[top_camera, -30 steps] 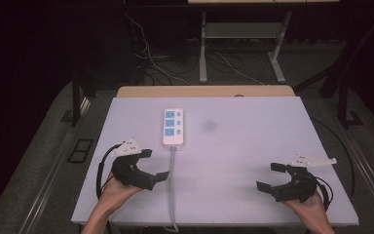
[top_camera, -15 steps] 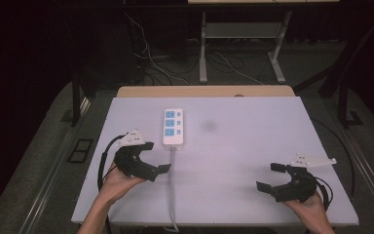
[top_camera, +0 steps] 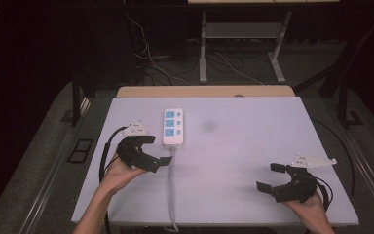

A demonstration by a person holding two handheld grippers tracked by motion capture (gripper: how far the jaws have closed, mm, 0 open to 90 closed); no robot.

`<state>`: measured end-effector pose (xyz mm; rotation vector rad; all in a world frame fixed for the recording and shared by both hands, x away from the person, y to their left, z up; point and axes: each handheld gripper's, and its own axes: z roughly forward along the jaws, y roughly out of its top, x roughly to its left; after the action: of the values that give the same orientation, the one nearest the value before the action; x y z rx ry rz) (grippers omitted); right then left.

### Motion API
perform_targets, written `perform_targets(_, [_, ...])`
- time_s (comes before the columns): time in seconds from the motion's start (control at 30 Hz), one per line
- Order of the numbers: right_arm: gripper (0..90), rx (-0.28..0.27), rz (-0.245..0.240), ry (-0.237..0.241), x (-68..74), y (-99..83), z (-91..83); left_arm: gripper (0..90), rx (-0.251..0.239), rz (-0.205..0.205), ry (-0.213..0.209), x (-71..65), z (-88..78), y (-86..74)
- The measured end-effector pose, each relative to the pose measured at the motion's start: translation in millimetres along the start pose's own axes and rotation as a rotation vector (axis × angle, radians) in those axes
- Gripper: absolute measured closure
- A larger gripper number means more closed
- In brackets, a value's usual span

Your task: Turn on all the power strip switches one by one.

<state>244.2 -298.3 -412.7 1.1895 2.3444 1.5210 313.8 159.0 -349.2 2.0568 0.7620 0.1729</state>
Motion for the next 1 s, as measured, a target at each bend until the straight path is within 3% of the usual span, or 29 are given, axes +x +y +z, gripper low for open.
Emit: perform_targets(1.0, [0.4,-0.008,0.000,-0.002,-0.8,-0.4,-1.0,0.0,0.051,-0.015,0.015,36.8,17.7,36.5])
